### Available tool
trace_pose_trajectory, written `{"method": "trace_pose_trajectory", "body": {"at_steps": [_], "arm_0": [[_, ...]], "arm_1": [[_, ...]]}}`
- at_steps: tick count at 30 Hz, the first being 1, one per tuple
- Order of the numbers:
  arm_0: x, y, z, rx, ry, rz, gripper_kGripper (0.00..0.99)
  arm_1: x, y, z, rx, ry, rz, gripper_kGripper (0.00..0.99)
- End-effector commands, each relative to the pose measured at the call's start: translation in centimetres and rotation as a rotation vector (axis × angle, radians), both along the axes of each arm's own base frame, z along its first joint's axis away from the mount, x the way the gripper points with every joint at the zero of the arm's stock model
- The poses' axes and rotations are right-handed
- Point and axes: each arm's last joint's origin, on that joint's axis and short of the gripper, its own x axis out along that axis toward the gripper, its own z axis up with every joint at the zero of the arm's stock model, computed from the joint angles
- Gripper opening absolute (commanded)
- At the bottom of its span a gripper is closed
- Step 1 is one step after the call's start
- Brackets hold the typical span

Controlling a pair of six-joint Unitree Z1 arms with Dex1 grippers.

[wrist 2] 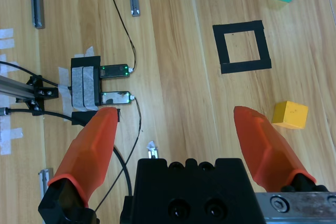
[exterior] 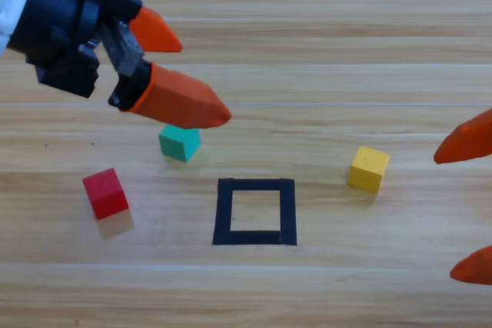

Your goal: Stack the blocks in the rectangular block: red at the bottom, yellow in the middle, green on top

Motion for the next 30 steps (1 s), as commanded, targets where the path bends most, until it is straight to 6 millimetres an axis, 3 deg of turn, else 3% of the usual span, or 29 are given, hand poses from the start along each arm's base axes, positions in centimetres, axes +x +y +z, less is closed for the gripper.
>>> {"method": "trace_pose_trajectory", "body": {"at_steps": [1,10,14,19,24,26,30], "arm_0": [[-0.4,0.0,-0.3,0.000,0.003,0.000,0.990],[-0.3,0.1,-0.1,0.000,-0.009,0.015,0.990],[0.4,0.8,-0.5,0.022,-0.008,0.150,0.990],[5.6,2.5,-3.0,0.058,0.117,0.441,0.990],[10.7,3.2,-6.6,0.082,0.284,0.698,0.990],[12.0,3.4,-8.2,0.099,0.335,0.779,0.989],[12.6,4.2,-10.2,0.131,0.393,0.930,0.990]], "arm_1": [[0.1,0.9,-1.1,-0.042,0.023,0.011,0.979],[0.0,0.6,-1.2,-0.054,0.015,-0.014,0.979],[0.1,0.5,-1.5,-0.070,0.010,-0.039,0.979],[0.3,0.2,-1.8,-0.099,-0.011,-0.108,0.980],[1.7,0.4,-2.2,-0.116,-0.079,-0.357,0.988],[2.5,0.5,-2.8,-0.108,-0.067,-0.444,0.988],[3.8,1.6,-3.7,-0.104,-0.028,-0.646,0.988]]}}
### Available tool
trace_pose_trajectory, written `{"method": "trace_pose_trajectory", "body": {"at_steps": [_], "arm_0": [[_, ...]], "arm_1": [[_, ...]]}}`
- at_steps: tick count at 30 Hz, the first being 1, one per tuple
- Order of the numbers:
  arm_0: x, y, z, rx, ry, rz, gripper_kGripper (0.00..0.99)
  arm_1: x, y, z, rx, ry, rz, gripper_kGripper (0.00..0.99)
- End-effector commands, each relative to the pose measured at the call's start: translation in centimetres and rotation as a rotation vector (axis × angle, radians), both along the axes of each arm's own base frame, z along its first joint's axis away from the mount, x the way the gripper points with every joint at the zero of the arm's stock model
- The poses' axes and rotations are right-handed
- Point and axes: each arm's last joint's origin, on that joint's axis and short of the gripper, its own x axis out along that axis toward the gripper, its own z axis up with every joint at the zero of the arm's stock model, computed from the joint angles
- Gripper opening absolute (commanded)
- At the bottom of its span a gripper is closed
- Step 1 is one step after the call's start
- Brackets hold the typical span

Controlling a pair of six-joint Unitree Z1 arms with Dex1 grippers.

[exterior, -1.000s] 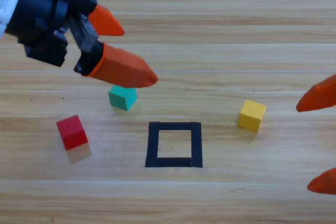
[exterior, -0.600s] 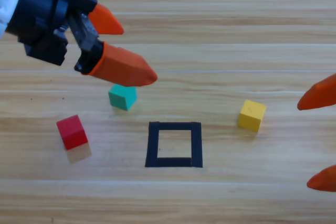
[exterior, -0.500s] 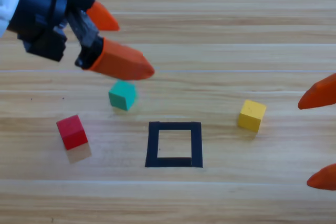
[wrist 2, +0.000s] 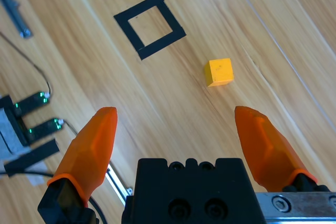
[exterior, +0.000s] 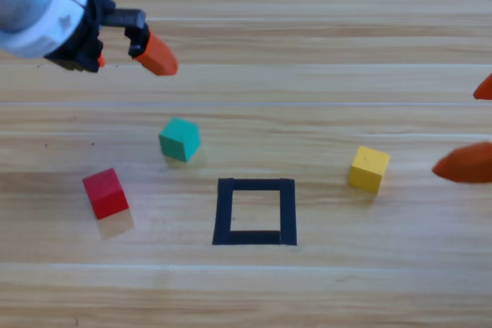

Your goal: Stack the blocks in the rectangular block: red at the bottom, yellow in the middle, green on top

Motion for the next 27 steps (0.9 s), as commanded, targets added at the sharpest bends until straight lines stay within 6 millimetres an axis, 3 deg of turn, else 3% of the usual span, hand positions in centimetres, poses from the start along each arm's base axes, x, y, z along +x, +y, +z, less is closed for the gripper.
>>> {"method": "trace_pose_trajectory", "body": {"at_steps": [1,7,10,15,24,27], "arm_0": [[2.0,1.9,-4.2,0.078,0.132,0.231,0.990],[4.1,1.7,-6.8,0.176,0.273,0.449,0.990],[5.4,0.8,-8.5,0.231,0.338,0.530,0.990],[5.6,-0.4,-10.3,0.251,0.407,0.577,0.990],[4.8,-2.3,-11.7,0.205,0.488,0.602,0.990],[4.5,-2.6,-11.9,0.200,0.504,0.606,0.990]], "arm_1": [[2.3,2.3,-3.0,-0.027,0.072,-0.228,0.988],[4.4,4.8,-4.2,0.003,0.168,-0.363,0.986],[6.3,7.0,-6.6,-0.072,0.183,-0.412,0.983],[9.4,9.8,-10.9,-0.189,0.296,-0.537,0.950],[13.6,8.5,-10.5,-0.022,0.436,-0.826,0.950],[14.5,8.3,-11.5,-0.007,0.501,-0.889,0.956]]}}
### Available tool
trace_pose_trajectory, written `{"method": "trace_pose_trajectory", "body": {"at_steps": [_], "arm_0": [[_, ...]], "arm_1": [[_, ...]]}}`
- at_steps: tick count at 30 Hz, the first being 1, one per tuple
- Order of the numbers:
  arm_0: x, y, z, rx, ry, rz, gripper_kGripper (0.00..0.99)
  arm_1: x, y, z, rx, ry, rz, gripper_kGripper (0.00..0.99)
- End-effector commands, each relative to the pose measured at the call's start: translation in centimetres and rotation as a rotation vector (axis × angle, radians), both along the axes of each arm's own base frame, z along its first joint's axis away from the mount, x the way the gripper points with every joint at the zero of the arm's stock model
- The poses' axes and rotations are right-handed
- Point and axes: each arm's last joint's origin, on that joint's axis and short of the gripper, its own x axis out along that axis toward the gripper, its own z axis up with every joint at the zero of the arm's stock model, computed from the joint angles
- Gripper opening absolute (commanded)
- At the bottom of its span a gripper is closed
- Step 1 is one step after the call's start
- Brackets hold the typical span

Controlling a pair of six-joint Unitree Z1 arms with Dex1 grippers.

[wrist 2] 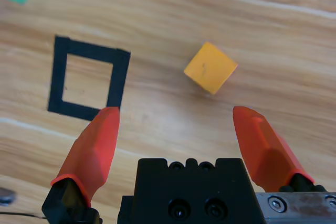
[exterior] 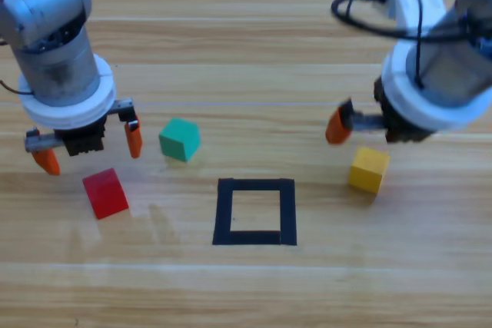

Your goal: Stack the blocks in the rectangular block: red at the bottom, yellow in the middle, green on top

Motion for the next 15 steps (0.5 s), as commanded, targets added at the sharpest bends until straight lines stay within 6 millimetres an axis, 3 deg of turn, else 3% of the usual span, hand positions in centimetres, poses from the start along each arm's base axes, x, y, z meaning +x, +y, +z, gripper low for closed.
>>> {"method": "trace_pose_trajectory", "body": {"at_steps": [1,8,15], "arm_0": [[-0.9,-1.7,-2.1,0.014,0.071,-0.018,0.990],[-0.7,-1.9,-4.2,0.017,0.115,0.000,0.977],[-0.7,-2.0,-5.8,-0.010,0.145,0.010,0.971]], "arm_1": [[3.4,-1.3,-3.3,0.005,0.131,-0.151,0.956],[3.8,-0.8,-7.0,-0.044,0.222,-0.186,0.954],[4.4,-0.1,-9.0,-0.061,0.264,-0.210,0.951]]}}
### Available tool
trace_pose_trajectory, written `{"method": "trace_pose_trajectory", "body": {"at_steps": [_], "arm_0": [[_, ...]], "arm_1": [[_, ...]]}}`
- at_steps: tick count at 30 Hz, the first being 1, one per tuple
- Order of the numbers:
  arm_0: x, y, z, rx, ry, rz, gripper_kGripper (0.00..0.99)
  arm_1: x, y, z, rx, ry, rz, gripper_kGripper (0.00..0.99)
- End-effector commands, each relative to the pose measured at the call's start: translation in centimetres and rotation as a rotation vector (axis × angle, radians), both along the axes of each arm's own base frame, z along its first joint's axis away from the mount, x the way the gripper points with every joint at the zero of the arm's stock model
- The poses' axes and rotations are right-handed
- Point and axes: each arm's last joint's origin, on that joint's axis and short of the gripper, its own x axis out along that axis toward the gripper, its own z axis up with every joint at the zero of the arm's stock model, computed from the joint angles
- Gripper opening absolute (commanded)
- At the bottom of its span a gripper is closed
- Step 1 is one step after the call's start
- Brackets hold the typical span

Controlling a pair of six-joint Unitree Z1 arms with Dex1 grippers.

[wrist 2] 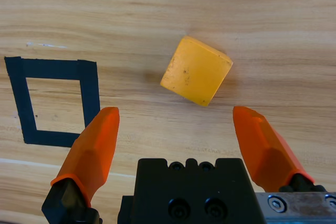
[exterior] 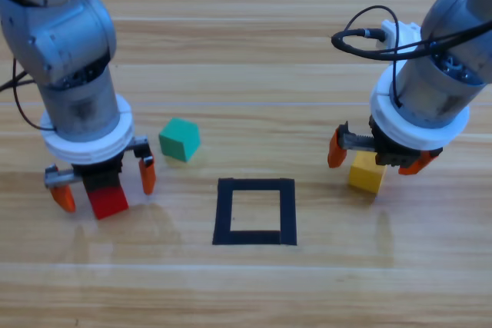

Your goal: Stack the blocks in the rectangular block: red at the bottom, yellow in the middle, green on top

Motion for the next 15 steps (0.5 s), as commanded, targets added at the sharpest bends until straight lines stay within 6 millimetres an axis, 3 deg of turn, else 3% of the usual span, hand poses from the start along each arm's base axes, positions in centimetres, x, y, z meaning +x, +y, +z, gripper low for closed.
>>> {"method": "trace_pose_trajectory", "body": {"at_steps": [1,15], "arm_0": [[-0.1,-0.6,-2.3,0.001,0.052,0.007,0.971],[1.4,1.2,-2.1,-0.031,0.042,0.085,0.963]], "arm_1": [[1.2,0.2,-4.2,-0.054,0.103,-0.043,0.951],[2.7,1.0,-5.1,-0.088,0.085,-0.233,0.953]]}}
